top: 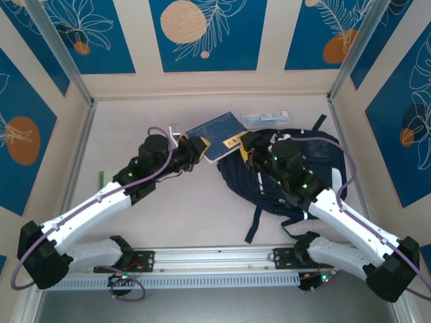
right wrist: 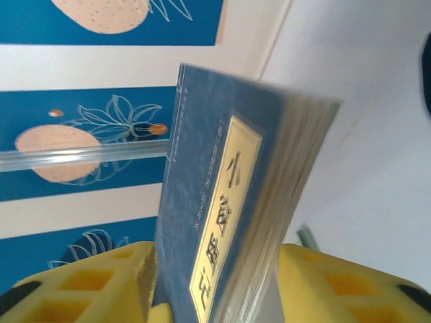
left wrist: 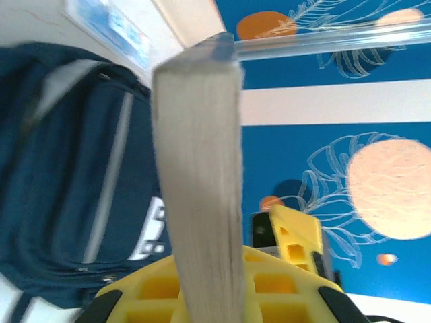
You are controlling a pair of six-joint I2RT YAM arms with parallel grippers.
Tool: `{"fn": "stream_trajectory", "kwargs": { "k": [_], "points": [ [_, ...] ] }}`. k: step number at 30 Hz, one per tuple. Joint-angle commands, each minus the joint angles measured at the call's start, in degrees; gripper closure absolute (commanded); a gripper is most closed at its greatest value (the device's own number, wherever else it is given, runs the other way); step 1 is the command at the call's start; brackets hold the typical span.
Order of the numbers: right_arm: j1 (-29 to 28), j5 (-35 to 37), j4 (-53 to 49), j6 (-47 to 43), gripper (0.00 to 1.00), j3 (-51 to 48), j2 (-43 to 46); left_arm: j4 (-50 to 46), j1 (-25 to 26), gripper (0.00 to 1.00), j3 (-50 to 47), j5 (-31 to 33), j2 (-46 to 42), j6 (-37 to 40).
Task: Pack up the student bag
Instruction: Pass the book, then open the student bag at the middle-right of the table.
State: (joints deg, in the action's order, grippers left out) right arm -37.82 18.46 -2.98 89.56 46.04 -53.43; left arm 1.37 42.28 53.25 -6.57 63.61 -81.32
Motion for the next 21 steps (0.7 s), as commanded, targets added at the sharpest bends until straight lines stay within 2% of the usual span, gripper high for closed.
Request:
{"fn": "stream_trajectory", "kwargs": {
  "k": [1, 3, 5, 8, 10, 12, 15, 21],
  "points": [
    [1.3, 1.1, -10.0, -7.0, 0.43, -1.7, 6.3, -14.1, -1.6, 1.00, 5.1, 5.0, -4.6, 9.5],
    [3.6, -0.9, -17.0, -10.6, 0.43, -2.7, 9.3, -24.5, -2.4, 1.00, 8.3, 7.2, -5.4, 15.3],
    [5.9, -5.2, -23.4, -18.9, 0.45, -1.3, 9.7, -35.6, -2.7, 1.00, 12.4, 9.6, -4.7, 21.0],
    [6.4, -8.9, -26.4, -28.8, 0.45, -1.9, 10.5, -48.1, -3.2, 1.00, 16.0, 11.2, -2.5, 26.3],
    [6.6, -9.6, -27.9, -32.4, 0.48, -2.0, 10.6, -48.0, -3.5, 1.00, 15.1, 9.3, -2.9, 27.8],
    [7.4, -10.2, -31.8, -35.1, 0.45, 0.5, 7.9, -45.2, -3.5, 1.00, 13.5, 7.5, -3.7, 28.3],
    [9.8, -13.1, -42.2, -38.8, 0.38, 9.0, -2.4, -44.5, -3.7, 1.00, 13.6, 7.3, -2.9, 29.1],
    [7.5, -0.2, -57.6, -45.3, 0.22, 24.0, -23.5, -43.6, -5.0, 1.00, 12.9, 4.4, -1.1, 29.9]
  ]
}}
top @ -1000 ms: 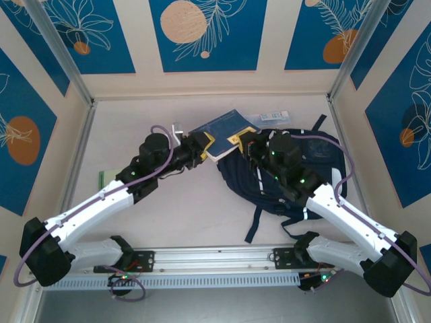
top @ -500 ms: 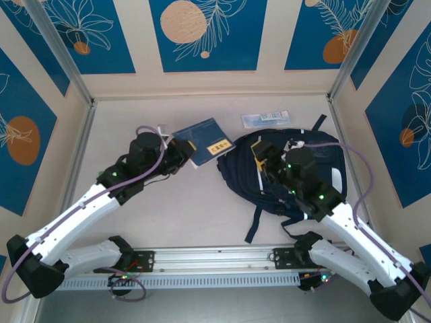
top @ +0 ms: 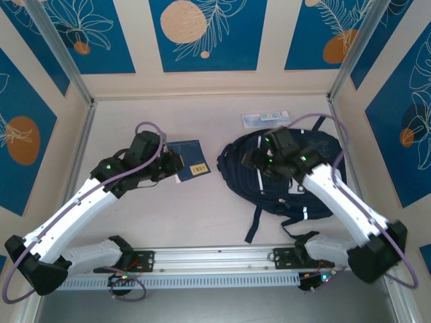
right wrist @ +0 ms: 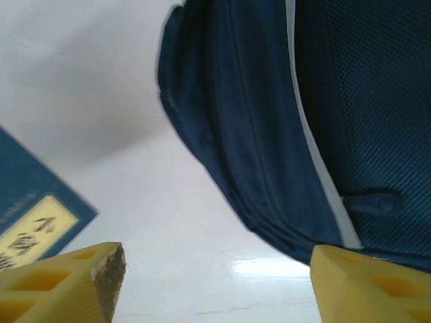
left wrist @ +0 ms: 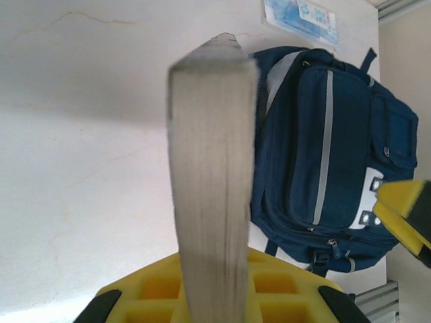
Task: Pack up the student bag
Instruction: Open the student bag at the middle-right of the table.
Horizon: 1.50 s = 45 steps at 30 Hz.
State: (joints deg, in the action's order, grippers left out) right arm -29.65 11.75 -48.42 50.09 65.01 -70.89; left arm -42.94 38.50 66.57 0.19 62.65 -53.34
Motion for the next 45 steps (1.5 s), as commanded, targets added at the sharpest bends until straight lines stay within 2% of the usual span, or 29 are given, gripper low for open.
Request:
{"fn": "stream_trajectory", "kwargs": {
  "k": [1, 4, 8, 13, 17, 19, 22, 24, 26, 27, 32, 34, 41, 45],
  "points": [
    [-0.7, 8.2, -13.4, -6.4, 0.21, 6.9, -8.6, 1.3, -1.5, 1.00, -1.0, -3.0, -0.5, 1.6],
    [-0.9, 12.6, -15.7, -7.1, 0.16, 11.2, -16.3, 2.8, -3.1, 1.00, -3.2, -4.3, -1.9, 1.1],
    [-0.9, 14.8, -15.8, -8.3, 0.10, 15.0, -24.4, 3.1, -5.6, 1.00, -4.1, -5.8, -2.6, 1.6],
    [-1.3, 15.0, -15.2, -9.6, 0.14, 19.2, -32.6, 3.0, -6.5, 1.00, -4.0, -7.4, -2.1, 2.6],
    [-3.3, 18.6, -15.4, -10.4, 0.17, 21.5, -36.8, 2.8, -6.5, 1.00, -3.5, -7.4, -1.9, 3.6],
    [-4.0, 20.8, -16.0, -10.8, 0.24, 22.1, -38.3, 2.9, -6.5, 1.00, -3.4, -7.6, -1.7, 3.9],
    [-4.5, 22.7, -16.3, -11.5, 0.51, 22.1, -38.5, 2.9, -6.5, 1.00, -3.3, -7.6, -1.4, 4.2],
    [-4.5, 21.8, -14.6, -13.3, 0.75, 21.0, -36.4, 2.9, -6.6, 1.00, -3.1, -7.6, -1.2, 4.7],
    [-4.5, 19.7, -12.4, -15.4, 0.96, 19.5, -33.1, 2.9, -6.6, 1.00, -2.6, -7.5, -0.8, 5.4],
    [-4.6, 18.4, -11.4, -16.7, 1.00, 18.9, -31.1, 2.8, -6.5, 1.00, -2.4, -7.4, -0.6, 5.7],
    [-4.3, 8.4, -8.3, -23.0, 1.00, 16.1, -21.9, 3.2, -6.5, 1.00, -0.7, -10.4, 1.9, 7.7],
    [-3.3, 2.2, -6.6, -25.7, 1.00, 13.9, -18.0, 4.7, -6.5, 1.00, 0.0, -13.1, 3.0, 8.5],
    [5.9, -18.2, 3.2, -27.5, 1.00, 2.5, 0.3, 13.9, -6.5, 1.00, 0.8, -25.2, 5.7, 9.7],
    [12.0, -30.3, 4.1, -27.2, 1.00, 0.8, 5.6, 22.2, -6.2, 1.00, -0.9, -32.8, 8.5, 6.0]
  ]
}}
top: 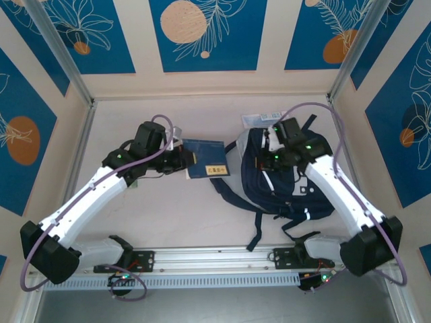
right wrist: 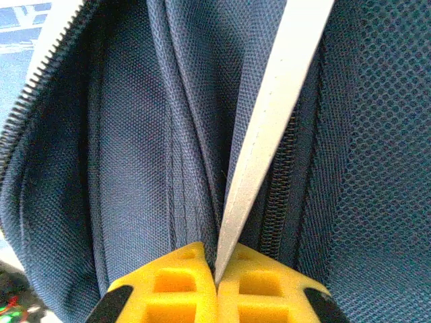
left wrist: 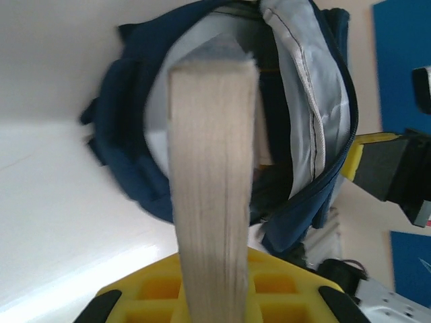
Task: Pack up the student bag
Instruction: Open the student bag at the middle-right of the table, then place the book in the student bag.
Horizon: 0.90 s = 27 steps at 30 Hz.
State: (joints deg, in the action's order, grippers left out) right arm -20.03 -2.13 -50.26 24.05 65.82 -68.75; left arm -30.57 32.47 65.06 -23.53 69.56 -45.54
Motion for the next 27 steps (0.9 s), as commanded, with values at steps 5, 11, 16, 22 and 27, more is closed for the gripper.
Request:
{"fn": "stream_trajectory", "kwargs": {
  "k": [5, 11, 16, 22, 27],
  "points": [
    [11.6, -40.7, 12.9, 3.2, 1.00, -3.5, 6.2, 18.1, 1.3, 1.00, 0.0, -14.9, 7.0, -5.2],
    [12.7, -48.5, 19.4, 10.4, 1.00, -5.4, 8.2, 20.4, 1.8, 1.00, 4.2, -17.3, 11.6, -5.0],
    [13.7, -50.3, 20.6, 12.3, 1.00, -5.0, 9.0, 20.0, 3.0, 1.00, 6.7, -19.1, 16.5, -4.7],
    [14.0, -50.1, 21.1, 14.0, 1.00, -3.9, 8.6, 19.5, 5.9, 1.00, 11.0, -16.3, 24.4, -5.2],
    [14.6, -50.5, 25.3, 18.0, 1.00, -4.9, 8.4, 20.9, 9.8, 1.00, 18.6, -13.2, 34.7, -6.8]
  ]
}}
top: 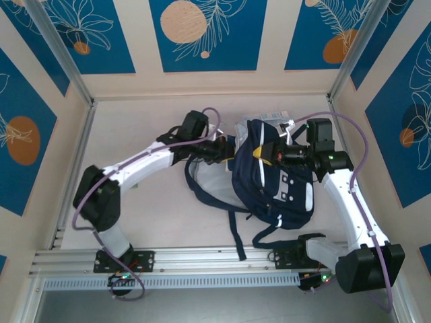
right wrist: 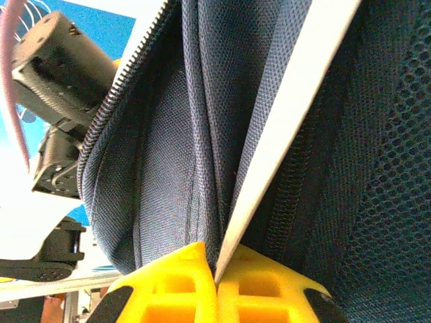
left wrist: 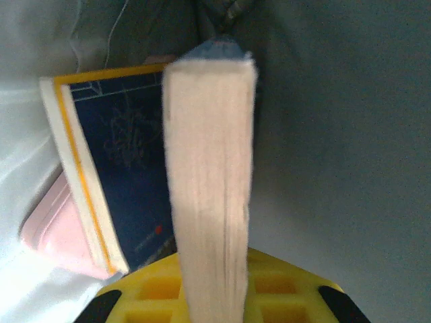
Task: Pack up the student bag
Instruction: Place the book in the student bag, then close the student bag at the middle-right of the table.
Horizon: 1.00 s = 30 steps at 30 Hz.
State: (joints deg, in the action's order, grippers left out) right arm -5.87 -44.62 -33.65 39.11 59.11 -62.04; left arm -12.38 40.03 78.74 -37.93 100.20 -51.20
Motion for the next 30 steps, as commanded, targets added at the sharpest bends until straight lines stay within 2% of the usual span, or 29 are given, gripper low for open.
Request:
{"fn": "stream_trajectory", "kwargs": {
  "k": [1, 3, 4, 8, 11, 14, 19, 24, 28, 30],
  "points": [
    [0.5, -7.8, 9.2, 3.5, 1.00, 1.6, 1.6, 2.1, 3.1, 1.00, 7.1, 1.9, 6.4, -1.1],
    [0.6, -7.3, 10.7, 5.0, 1.00, 0.6, 1.8, -1.5, 5.4, 0.98, 13.0, 2.9, 12.2, -1.1],
    [0.7, -7.1, 11.3, 5.5, 1.00, 0.1, 1.8, -1.6, 6.4, 0.92, 15.4, 2.1, 14.5, -1.5],
    [1.0, -3.4, 9.9, 4.8, 1.00, -1.3, 2.7, -4.5, 9.4, 0.62, 24.2, 0.0, 20.4, -2.0],
    [1.4, 3.1, 5.3, 2.0, 1.00, -0.7, 3.8, -8.1, 8.6, 0.50, 23.3, 3.0, 17.6, 0.3],
    [2.0, 10.1, 2.4, -0.1, 1.00, -0.8, 5.7, -8.3, 5.7, 0.42, 16.7, 4.8, 11.1, 0.9],
    [2.7, 19.0, -2.9, -3.8, 1.00, 0.3, 5.6, -10.6, 0.1, 0.32, 5.4, 9.5, -1.0, 2.5],
    [1.2, 26.9, -6.9, -7.3, 1.00, 2.1, 2.2, -13.1, -5.1, 0.31, -2.6, 10.4, -10.4, 3.7],
    [-5.3, 42.8, -14.7, -13.1, 1.00, 8.4, -4.7, -20.0, -10.5, 0.31, -7.0, 19.8, -18.1, 4.9],
    [-9.6, 49.1, -16.4, -15.6, 1.00, 11.2, -8.4, -21.7, -13.4, 0.31, -8.5, 21.2, -20.1, 6.0]
  ]
}}
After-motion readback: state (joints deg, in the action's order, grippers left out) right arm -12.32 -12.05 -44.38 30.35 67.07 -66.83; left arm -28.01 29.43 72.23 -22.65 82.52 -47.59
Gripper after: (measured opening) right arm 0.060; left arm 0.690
